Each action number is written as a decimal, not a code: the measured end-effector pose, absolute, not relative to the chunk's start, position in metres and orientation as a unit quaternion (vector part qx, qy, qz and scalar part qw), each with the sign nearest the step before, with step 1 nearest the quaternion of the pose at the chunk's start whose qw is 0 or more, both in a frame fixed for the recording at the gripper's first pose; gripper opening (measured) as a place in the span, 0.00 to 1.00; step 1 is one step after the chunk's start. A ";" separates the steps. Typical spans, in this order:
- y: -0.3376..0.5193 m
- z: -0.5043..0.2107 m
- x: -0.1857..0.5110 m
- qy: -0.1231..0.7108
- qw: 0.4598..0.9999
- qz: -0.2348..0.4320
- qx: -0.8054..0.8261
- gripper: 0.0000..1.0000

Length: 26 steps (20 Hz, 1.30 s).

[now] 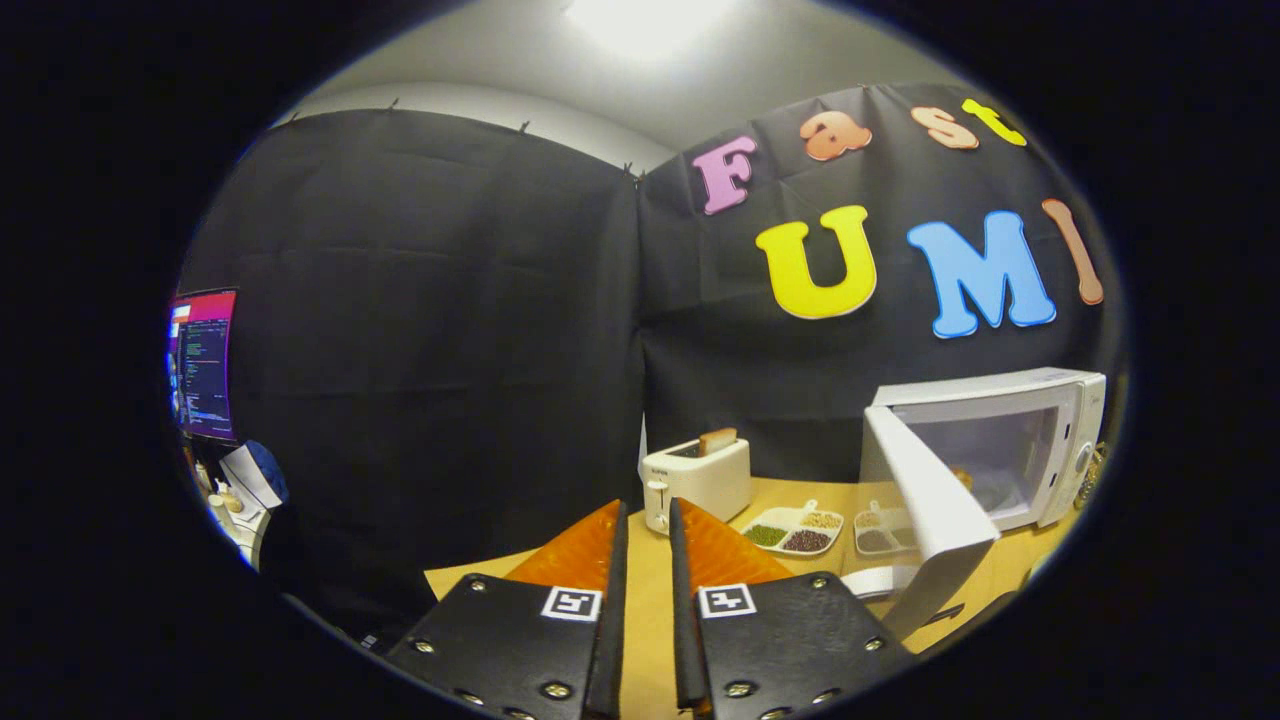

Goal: Open the microwave, put the food inside, and close the microwave door.

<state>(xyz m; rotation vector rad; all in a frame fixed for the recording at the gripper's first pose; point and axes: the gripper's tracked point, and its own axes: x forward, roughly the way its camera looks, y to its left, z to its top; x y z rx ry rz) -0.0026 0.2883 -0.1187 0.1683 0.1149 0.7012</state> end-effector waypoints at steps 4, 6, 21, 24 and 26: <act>0.278 -0.170 0.018 0.100 0.946 0.303 0.058 0.09; 0.269 -0.177 0.020 0.111 0.947 0.296 0.054 0.06; 0.105 -0.201 0.072 0.120 0.983 0.138 0.010 0.01; 0.075 -0.207 0.090 0.119 0.987 0.104 0.006 0.01; 0.057 -0.213 0.106 0.116 0.990 0.078 -0.011 0.01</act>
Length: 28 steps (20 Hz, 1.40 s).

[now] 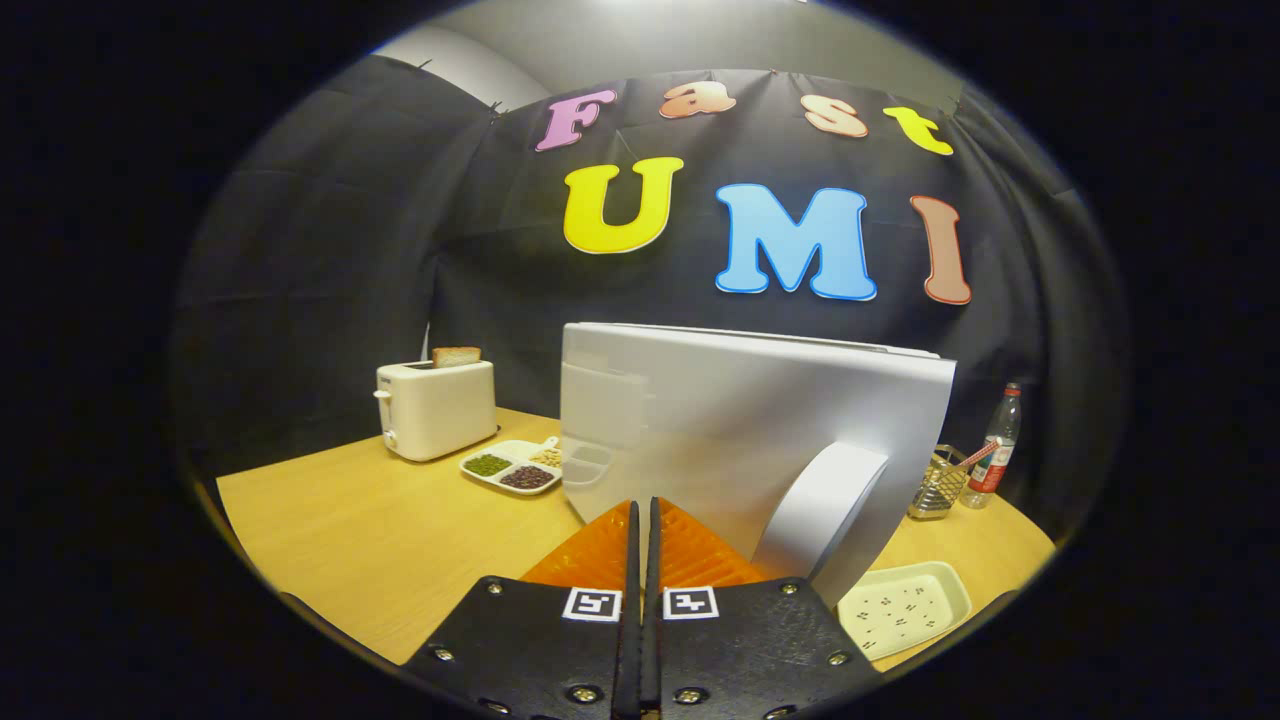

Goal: Open the microwave, put the food inside, and close the microwave door.

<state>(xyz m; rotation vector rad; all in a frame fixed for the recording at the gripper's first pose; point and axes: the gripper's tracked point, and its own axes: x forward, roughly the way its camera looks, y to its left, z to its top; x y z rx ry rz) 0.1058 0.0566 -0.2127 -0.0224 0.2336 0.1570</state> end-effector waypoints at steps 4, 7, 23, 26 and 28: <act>0.032 -0.223 0.134 0.116 0.992 0.043 -0.008 0.01; 0.019 -0.226 0.158 0.114 0.993 0.021 -0.003 0.01; -0.023 -0.250 0.258 0.121 0.989 -0.049 -0.065 0.02; -0.027 -0.255 0.266 0.121 0.989 -0.046 -0.064 0.03; -0.024 -0.253 0.263 0.120 0.990 -0.050 -0.056 0.04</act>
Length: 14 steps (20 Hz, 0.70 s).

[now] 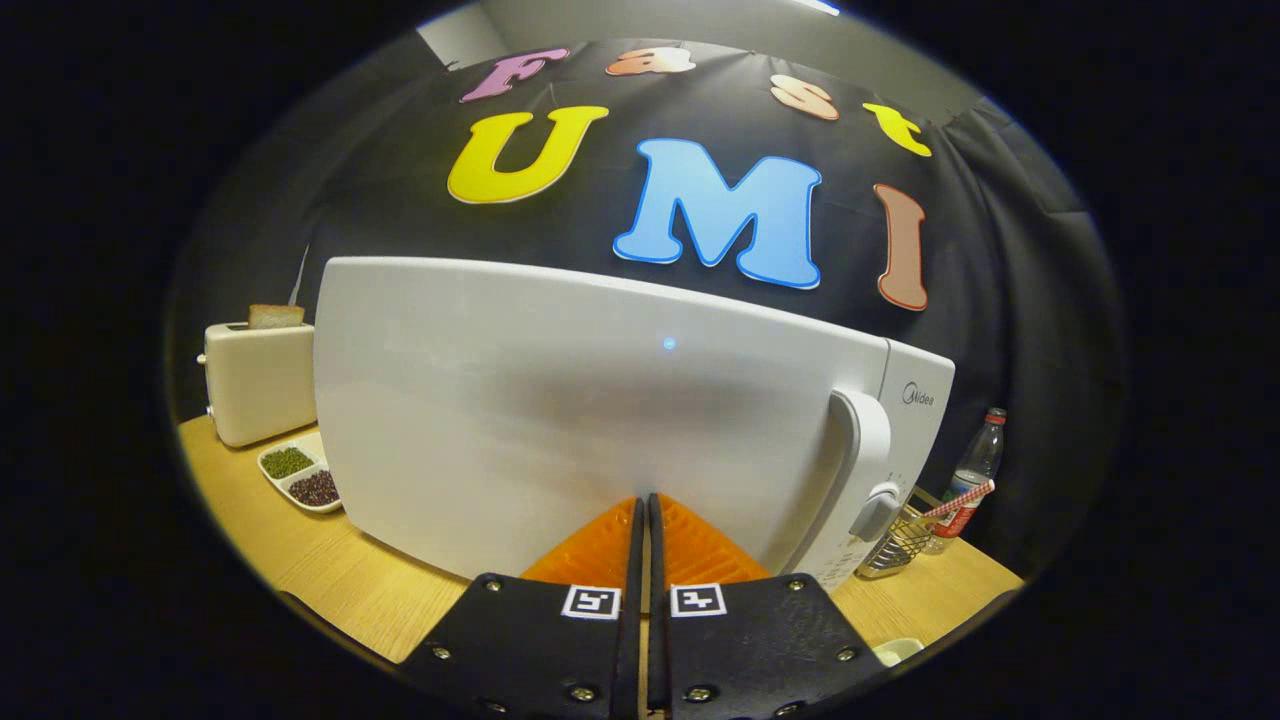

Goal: Open the microwave, put the food inside, and close the microwave door.

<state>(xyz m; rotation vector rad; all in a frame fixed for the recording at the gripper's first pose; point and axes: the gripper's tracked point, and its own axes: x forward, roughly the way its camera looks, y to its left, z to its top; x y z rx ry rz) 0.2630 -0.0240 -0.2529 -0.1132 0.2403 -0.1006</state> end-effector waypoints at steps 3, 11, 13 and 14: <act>-0.023 -0.256 0.264 0.119 0.989 -0.051 -0.072 0.05; -0.008 -0.240 0.216 0.130 0.991 -0.010 0.038 0.01; -0.003 -0.223 0.191 0.116 0.991 -0.006 0.063 0.01; -0.002 -0.218 0.180 0.116 0.992 -0.005 0.058 0.02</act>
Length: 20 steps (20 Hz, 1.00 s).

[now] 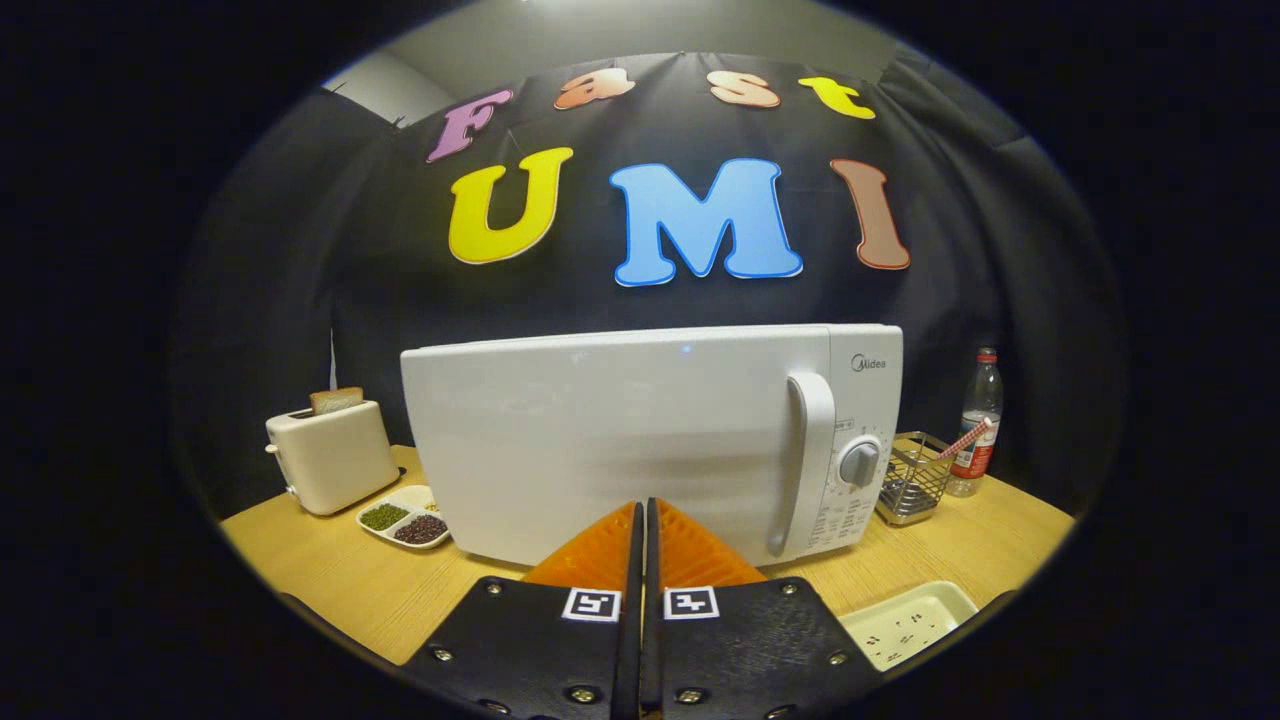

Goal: Open the microwave, put the food inside, and close the microwave door.

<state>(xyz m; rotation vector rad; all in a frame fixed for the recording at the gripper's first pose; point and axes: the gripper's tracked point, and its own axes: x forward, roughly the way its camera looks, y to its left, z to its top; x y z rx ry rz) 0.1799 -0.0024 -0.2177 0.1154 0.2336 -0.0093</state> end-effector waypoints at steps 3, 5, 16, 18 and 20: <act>0.000 -0.196 0.144 0.105 0.993 0.008 0.051 0.02; 0.003 -0.181 0.121 0.092 0.994 0.020 0.059 0.02; -0.010 -0.108 0.050 0.052 0.996 0.039 0.057 0.02; -0.014 -0.084 0.034 0.039 0.995 0.038 0.086 0.05; -0.020 -0.064 0.016 0.027 0.994 0.035 0.098 0.35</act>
